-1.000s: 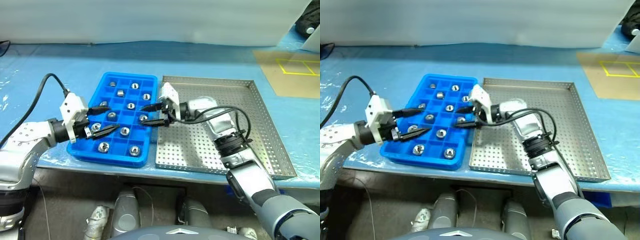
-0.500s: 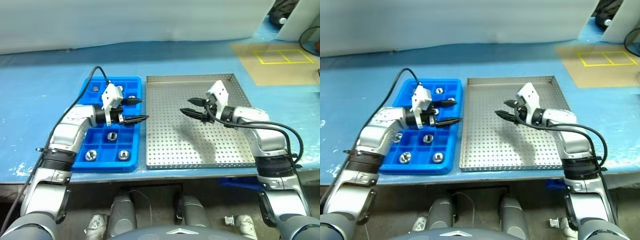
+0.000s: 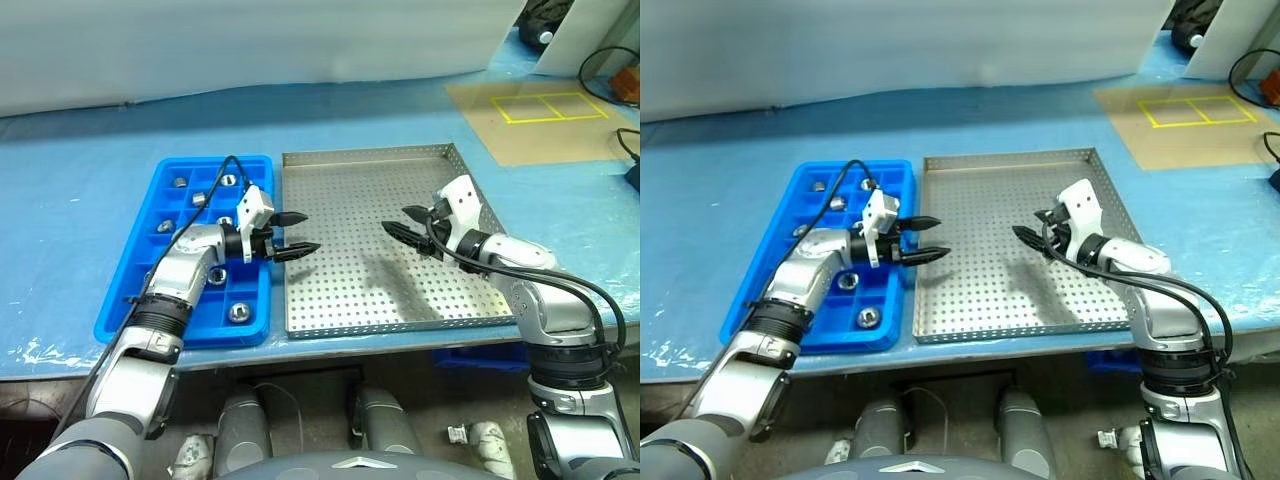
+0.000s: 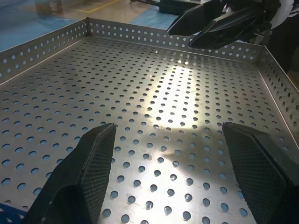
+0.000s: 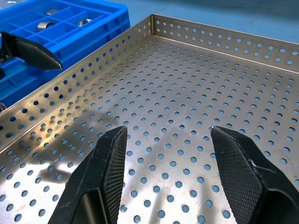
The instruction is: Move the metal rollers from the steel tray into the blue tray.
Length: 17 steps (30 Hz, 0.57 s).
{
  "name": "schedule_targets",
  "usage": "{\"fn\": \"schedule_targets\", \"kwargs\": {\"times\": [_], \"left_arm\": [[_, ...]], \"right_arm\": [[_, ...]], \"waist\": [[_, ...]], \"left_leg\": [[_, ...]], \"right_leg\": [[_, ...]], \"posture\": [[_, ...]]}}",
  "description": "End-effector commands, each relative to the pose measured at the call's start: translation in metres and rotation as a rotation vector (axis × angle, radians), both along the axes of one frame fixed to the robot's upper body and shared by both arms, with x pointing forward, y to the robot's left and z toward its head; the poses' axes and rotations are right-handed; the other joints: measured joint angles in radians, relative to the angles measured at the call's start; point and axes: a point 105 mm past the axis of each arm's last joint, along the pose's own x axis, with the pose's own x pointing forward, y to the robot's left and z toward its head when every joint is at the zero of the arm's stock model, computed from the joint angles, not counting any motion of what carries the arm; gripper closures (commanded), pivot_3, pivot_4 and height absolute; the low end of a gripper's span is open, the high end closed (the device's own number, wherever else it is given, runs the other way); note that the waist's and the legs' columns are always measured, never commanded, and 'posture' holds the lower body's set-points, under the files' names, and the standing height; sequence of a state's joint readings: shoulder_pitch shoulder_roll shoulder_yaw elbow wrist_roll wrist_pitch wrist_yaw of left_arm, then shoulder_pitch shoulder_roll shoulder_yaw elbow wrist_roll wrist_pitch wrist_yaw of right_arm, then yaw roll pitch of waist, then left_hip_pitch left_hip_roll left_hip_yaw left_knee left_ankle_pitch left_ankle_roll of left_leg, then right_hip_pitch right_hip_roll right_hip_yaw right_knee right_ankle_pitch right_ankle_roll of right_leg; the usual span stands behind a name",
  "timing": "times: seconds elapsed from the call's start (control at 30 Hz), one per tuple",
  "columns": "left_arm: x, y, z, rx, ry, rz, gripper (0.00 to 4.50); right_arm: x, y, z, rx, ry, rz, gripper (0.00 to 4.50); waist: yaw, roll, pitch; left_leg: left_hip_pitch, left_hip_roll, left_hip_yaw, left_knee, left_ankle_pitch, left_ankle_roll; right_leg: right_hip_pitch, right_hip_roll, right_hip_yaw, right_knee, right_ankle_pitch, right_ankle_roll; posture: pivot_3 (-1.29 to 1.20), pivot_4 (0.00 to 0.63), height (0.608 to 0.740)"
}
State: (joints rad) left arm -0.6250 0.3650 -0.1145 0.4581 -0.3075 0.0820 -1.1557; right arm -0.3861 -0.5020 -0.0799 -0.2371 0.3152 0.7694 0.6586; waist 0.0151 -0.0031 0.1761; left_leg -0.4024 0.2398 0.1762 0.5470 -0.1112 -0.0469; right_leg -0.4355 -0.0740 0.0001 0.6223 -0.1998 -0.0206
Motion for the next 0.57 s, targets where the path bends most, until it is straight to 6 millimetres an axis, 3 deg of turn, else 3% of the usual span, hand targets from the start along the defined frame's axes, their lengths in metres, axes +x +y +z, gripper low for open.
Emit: {"fn": "schedule_targets", "kwargs": {"times": [0.03,0.57], "left_arm": [[0.002,0.009,0.009,0.003,-0.044,0.028,0.66],[-0.006,0.041,0.038,-0.011,-0.120,0.162,0.66]], "right_arm": [[0.005,0.013,0.018,0.025,-0.073,0.042,1.60],[0.039,0.046,0.029,0.100,-0.133,0.114,1.60]], "waist": [[-0.001,0.000,0.000],[0.031,0.000,0.000]], "left_leg": [[0.000,0.000,0.000,0.000,0.000,0.000],[-0.001,0.000,0.000,-0.001,0.000,0.000]], "right_leg": [[0.000,0.000,0.000,0.000,0.000,0.000],[-0.001,0.000,-0.001,0.000,0.000,0.000]], "posture": [[-0.27,0.150,0.740],[-0.11,0.150,0.740]]}}
